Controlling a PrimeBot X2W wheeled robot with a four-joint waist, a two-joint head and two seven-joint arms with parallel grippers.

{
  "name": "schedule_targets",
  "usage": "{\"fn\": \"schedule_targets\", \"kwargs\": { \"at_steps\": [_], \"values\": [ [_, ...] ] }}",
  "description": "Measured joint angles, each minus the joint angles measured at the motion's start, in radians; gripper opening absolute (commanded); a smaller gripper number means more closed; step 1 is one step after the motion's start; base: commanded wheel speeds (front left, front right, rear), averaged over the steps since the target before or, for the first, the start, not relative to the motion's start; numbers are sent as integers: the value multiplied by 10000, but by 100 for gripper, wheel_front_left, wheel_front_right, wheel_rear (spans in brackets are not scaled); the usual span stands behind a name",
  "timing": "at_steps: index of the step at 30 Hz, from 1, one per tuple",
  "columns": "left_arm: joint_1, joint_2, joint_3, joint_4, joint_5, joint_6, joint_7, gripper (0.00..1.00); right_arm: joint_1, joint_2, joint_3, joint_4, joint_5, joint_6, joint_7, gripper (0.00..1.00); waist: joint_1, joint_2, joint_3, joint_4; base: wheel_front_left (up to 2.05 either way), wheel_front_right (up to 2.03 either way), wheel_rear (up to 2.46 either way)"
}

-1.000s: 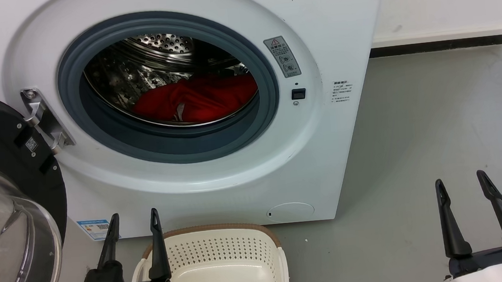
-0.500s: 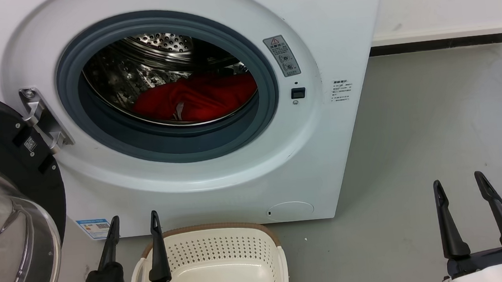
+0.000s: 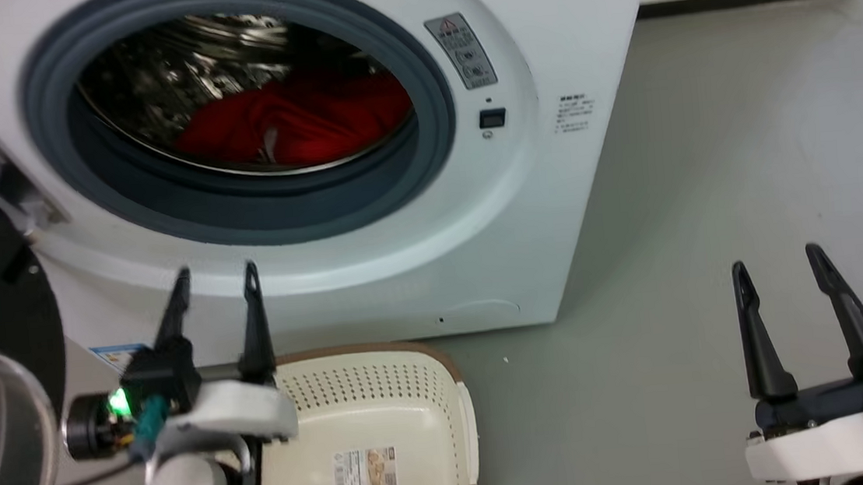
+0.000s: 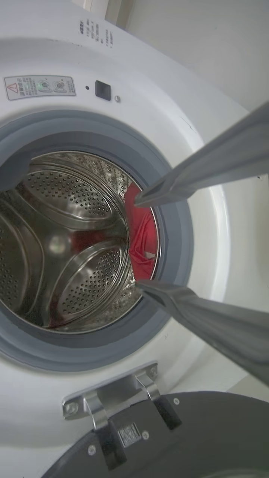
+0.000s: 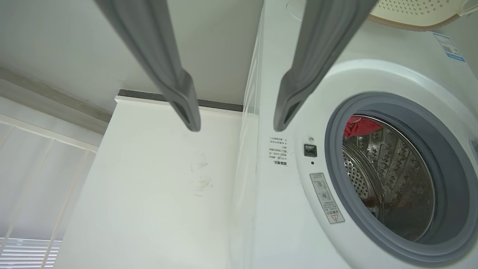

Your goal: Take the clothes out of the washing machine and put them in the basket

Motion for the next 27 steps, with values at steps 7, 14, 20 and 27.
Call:
{"fn": "schedule_targets", "kwargs": {
  "at_steps": [7,14,20,27],
  "values": [
    [-2758,652,491,1904,119,-153,-2,100,-890,-8,176,-29,109,0,0,100,1,0,1230,-526,0,0,0],
    [-5348,1417,734,3902,100,-286,0,100,-1507,-10,345,-42,374,0,0,100,1,0,2316,-1212,0,0,0],
    [-7599,2318,566,5660,270,-535,180,100,-1941,-13,330,-291,692,0,0,100,2,0,3264,-1782,0,0,0],
    [-10913,3509,-121,7108,535,-984,2284,100,-2397,-12,453,-612,1124,0,0,100,1,0,4615,-2311,0,0,0]
  ]
}}
